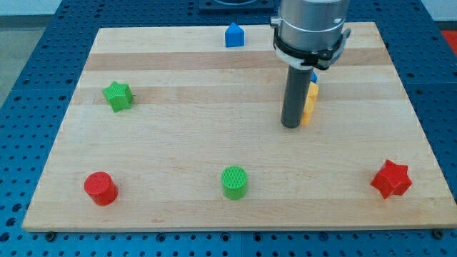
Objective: Move the blue triangle into the blue cube
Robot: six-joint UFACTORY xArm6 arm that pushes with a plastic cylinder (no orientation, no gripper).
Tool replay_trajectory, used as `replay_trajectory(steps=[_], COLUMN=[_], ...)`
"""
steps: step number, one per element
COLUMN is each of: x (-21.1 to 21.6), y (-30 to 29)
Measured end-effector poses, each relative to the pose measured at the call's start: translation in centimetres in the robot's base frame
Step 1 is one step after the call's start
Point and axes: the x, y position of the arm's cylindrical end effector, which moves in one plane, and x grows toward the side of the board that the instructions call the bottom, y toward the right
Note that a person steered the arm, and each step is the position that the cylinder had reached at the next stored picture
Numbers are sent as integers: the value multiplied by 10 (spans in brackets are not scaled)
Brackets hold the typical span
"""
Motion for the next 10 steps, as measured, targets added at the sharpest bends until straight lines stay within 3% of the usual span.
replay_trajectory(steps=[3,4,8,10], x=[0,-1,-140,-227], y=[-6,-61,-215,-229])
